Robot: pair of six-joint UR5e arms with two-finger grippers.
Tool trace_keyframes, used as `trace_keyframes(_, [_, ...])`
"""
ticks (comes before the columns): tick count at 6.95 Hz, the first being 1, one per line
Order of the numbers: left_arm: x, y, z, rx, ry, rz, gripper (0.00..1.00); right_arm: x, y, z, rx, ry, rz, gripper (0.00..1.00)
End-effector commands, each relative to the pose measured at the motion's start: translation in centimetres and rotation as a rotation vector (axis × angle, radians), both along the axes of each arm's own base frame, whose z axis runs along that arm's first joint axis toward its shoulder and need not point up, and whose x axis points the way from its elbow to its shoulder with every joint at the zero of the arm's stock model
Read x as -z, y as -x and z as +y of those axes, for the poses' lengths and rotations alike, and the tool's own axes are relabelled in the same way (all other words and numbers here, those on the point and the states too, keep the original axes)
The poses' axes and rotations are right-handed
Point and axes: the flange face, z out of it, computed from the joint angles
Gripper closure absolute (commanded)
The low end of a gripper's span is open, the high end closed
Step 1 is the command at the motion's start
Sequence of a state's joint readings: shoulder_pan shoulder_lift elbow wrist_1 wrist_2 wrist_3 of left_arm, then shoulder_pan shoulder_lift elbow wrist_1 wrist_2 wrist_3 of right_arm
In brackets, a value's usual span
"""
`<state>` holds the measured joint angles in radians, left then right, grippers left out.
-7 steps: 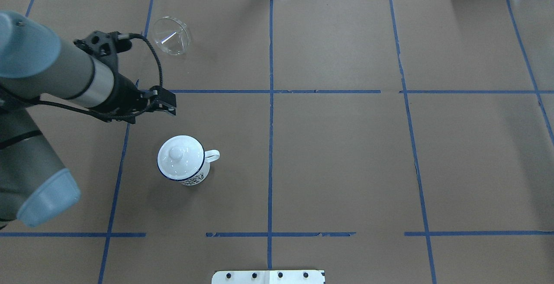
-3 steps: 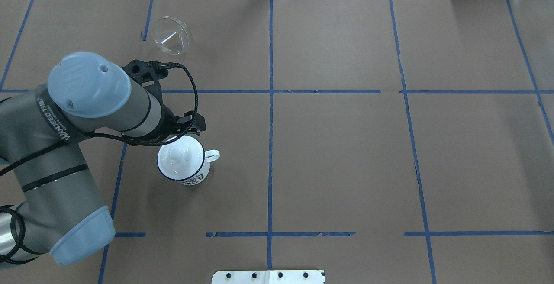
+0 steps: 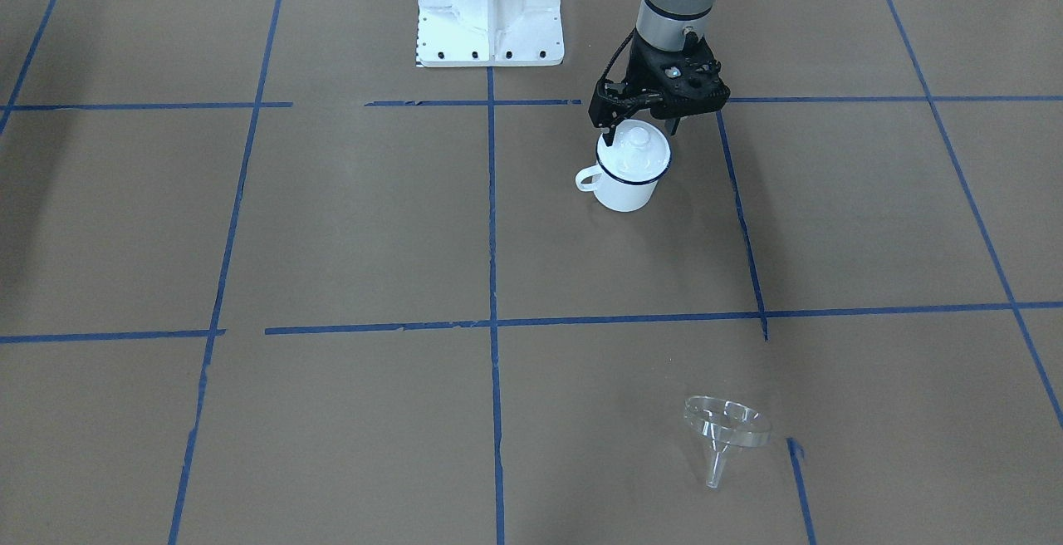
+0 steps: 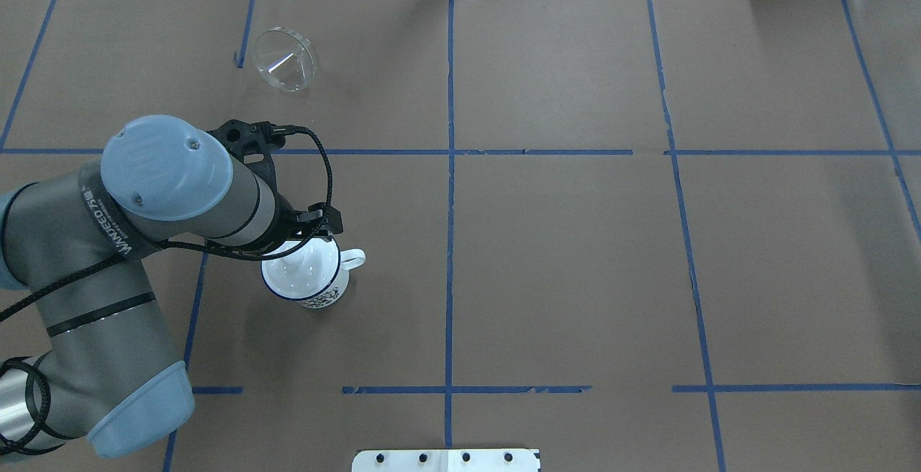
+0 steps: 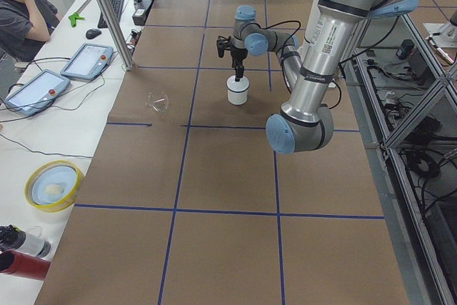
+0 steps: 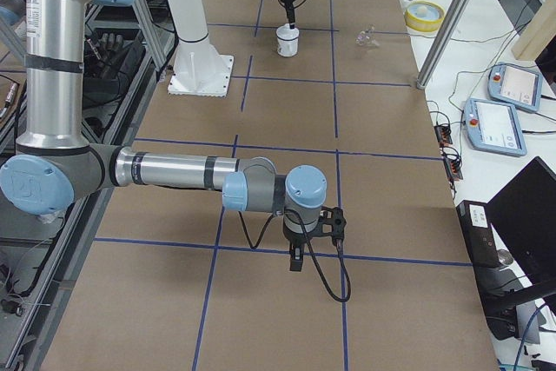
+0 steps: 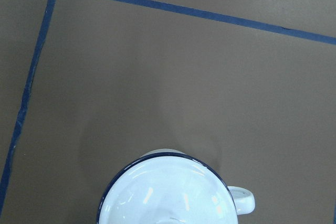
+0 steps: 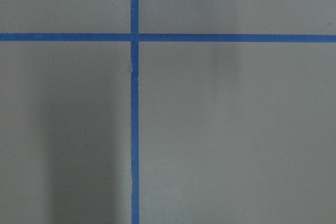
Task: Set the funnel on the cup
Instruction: 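Move the left gripper over the white lid on the enamel mug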
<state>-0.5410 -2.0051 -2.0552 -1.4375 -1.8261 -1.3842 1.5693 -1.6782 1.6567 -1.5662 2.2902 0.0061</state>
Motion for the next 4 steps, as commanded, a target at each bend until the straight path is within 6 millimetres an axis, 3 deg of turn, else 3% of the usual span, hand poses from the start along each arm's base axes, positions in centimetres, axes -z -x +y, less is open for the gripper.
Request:
trace_keyframes(1, [-0.21, -0.51, 0.56, -0.015, 0.001, -0.003, 0.00, 0.00, 0.00, 0.00, 0.000, 0.000, 0.000, 0.00])
trace_keyframes(4, [-0.80, -0.78, 1.00, -0.025, 0.006, -0.012, 0.03, 0.00, 0.00, 0.00, 0.000, 0.000, 0.000, 0.00])
